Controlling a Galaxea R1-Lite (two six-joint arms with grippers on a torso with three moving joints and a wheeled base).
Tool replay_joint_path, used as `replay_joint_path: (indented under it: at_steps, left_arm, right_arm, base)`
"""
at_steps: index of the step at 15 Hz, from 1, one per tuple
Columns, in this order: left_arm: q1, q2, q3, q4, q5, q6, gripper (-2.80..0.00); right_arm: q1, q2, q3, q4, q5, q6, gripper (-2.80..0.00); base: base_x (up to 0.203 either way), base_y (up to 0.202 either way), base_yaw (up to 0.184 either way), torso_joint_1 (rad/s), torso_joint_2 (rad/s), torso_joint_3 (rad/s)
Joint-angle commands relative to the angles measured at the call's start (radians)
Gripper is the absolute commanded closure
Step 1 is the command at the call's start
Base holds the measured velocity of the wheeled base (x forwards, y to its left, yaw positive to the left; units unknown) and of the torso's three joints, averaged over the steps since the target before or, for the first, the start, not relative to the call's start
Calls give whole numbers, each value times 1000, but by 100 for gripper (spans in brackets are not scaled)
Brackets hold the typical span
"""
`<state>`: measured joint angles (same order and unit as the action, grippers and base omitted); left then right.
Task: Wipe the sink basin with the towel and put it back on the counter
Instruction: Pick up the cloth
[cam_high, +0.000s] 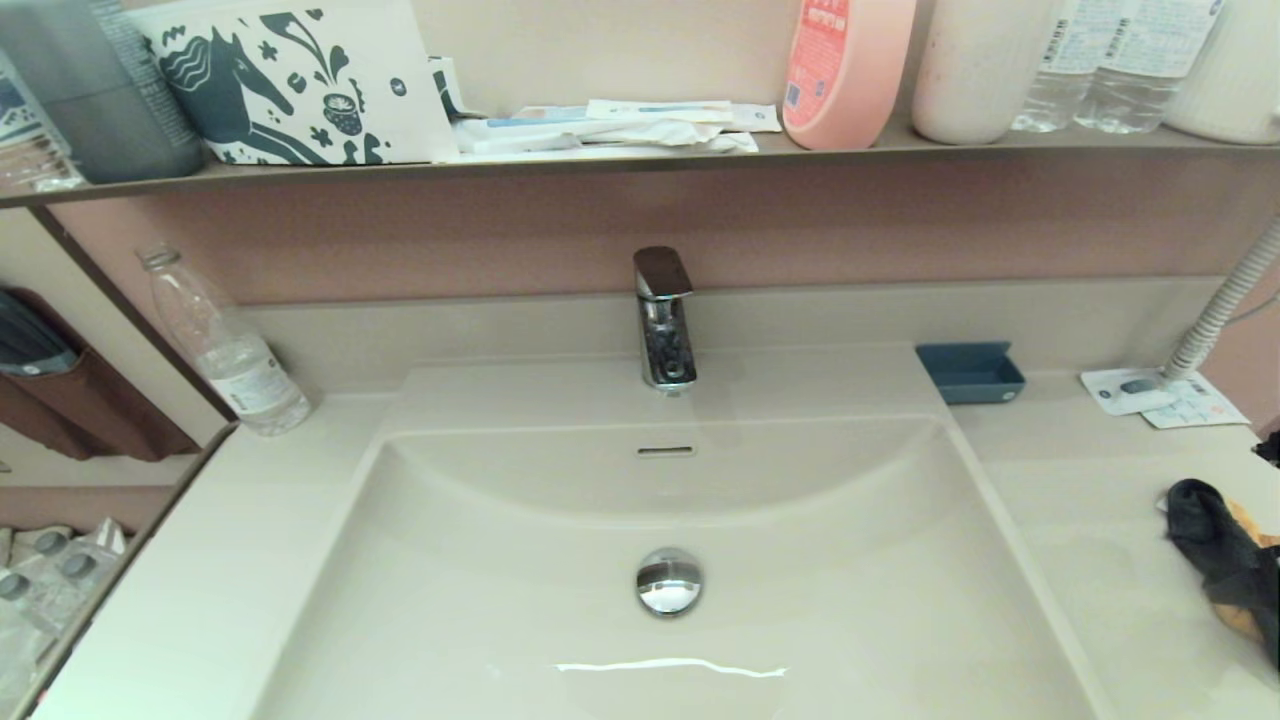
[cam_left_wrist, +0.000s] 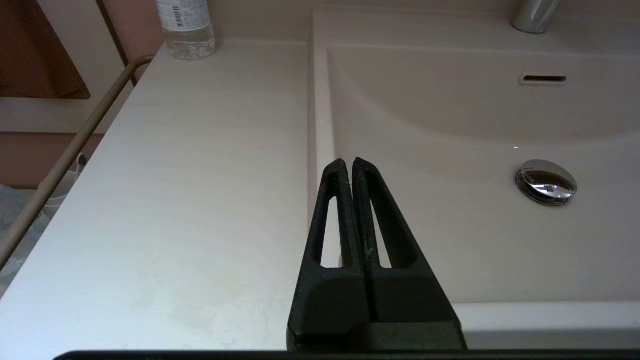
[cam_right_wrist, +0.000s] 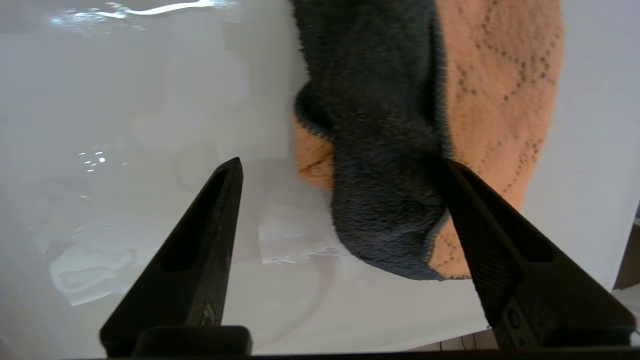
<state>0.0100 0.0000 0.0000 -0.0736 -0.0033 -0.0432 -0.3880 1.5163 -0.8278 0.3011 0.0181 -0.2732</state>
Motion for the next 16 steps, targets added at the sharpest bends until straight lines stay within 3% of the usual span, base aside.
replay_joint_path:
  at_steps: [1,11,12,13,16]
  left_arm:
    - [1,2,0,-2,0,-1,0]
    - [0,2,0,-1,0,-1,0]
    - [1,2,0,0,0,-1,0]
    - [1,2,0,0,0,-1,0]
    - [1,1,0,-1,0,-1,0]
  right_arm:
    - [-24,20,-10,3,-5,-7,-280]
    - [-66,93,-2,-7,-33,-11,-280]
    - [-66,99,-1,-7,-33,-11,-265]
    - [-68,100,-1,-7,-33,-11,0]
    - [-74,100,-1,-7,-33,-9,0]
  base:
    - [0,0,0,0,0,0]
    - [0,0,0,0,0,0]
    - [0,0,0,0,0,0]
    - [0,0,0,0,0,0]
    - [0,0,0,0,0,0]
